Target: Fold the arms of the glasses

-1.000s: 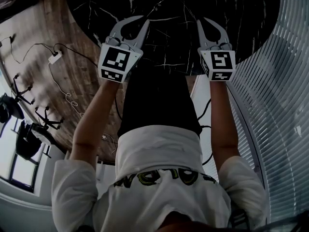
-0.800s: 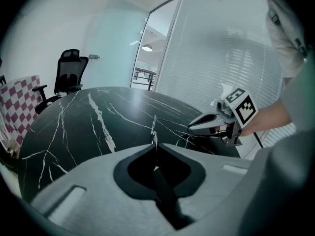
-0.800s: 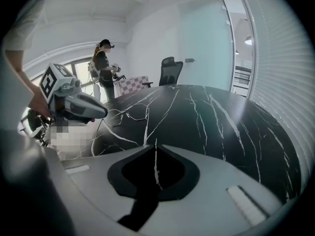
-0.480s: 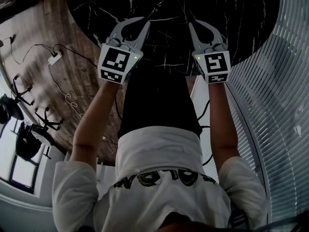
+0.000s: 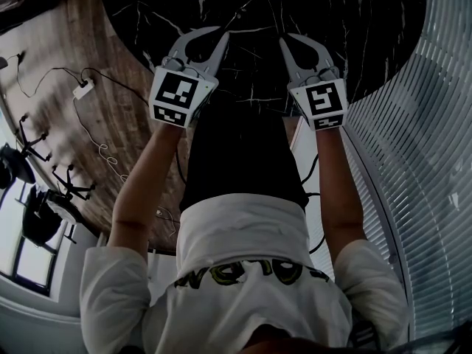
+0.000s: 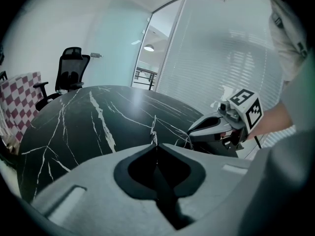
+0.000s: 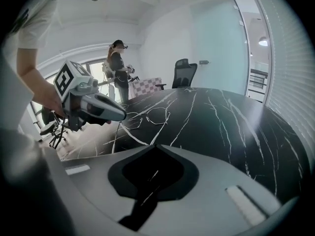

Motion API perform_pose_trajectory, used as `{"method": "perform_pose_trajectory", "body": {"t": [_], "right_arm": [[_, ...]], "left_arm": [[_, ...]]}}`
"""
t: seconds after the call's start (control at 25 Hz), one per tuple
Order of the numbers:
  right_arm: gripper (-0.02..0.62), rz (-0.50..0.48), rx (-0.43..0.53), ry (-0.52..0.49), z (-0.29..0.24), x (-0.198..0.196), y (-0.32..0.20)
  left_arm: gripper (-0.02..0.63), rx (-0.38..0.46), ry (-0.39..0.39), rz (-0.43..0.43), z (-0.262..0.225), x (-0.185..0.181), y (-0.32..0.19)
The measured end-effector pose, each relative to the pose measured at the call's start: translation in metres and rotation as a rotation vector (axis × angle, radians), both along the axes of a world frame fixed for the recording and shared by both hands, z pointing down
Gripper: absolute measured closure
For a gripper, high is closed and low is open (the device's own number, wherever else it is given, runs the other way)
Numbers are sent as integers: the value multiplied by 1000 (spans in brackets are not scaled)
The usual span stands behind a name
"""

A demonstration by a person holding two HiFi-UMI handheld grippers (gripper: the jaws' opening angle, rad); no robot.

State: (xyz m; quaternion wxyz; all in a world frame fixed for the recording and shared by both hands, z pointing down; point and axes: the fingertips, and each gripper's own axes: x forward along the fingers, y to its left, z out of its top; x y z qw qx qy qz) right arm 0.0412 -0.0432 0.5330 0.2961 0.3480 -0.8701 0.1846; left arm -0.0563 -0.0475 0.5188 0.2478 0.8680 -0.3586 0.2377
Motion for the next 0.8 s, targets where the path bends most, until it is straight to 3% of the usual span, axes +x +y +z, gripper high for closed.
{"method": "perform_pose_trajectory", "body": {"t": [0.8], "right_arm": [[591, -91, -17, -58, -7, -40, 14]], "left_arm": [[598, -26, 32, 60, -2, 31, 16]]}}
